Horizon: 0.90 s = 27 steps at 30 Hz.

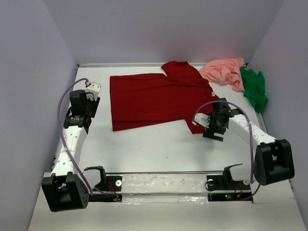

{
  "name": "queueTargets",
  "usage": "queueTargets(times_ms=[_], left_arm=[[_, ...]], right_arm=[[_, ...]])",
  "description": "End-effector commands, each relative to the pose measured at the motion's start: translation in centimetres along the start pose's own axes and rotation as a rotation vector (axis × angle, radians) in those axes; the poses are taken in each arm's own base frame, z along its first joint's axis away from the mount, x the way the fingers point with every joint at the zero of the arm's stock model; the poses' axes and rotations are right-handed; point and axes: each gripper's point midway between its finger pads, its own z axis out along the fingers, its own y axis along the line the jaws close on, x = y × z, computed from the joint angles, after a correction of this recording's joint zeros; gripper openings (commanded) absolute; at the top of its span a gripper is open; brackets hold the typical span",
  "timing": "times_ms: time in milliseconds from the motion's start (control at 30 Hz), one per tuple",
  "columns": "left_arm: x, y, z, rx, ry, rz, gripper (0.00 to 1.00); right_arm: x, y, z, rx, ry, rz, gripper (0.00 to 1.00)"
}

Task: Fold and stack the t-shirts
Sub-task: Fold the flattened tshirt in 1/3 of the way

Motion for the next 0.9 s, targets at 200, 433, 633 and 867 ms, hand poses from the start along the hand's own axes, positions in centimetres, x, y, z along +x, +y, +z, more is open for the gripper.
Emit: queueTargets(times_ms=[200,433,633,867], left_arm=[[-0.5,0.6,-0.3,-0.007,-0.045,-0.039,0.6],[-0.2,0.5,-0.4,-0.011,-0.055,-0.034,0.6],[-0.4,0.4,-0.8,-0.008,-0.08,-0.027,0.61],[-0.5,0.3,-0.8,-0.001,-0.08,-0.025,0.61]], right_arm=[[-4.4,-1.1,2.3,0.009,-0.021,-0.062,0.89],[-4.8,-1.7,3.6,-0.003,-0.014,-0.047,0.87],[-5.1,-2.4,4.4,0.005,0.01,-0.046,0.85],[-4.9,-2.7,5.9,-0.011,0.047,-0.018,0.72]])
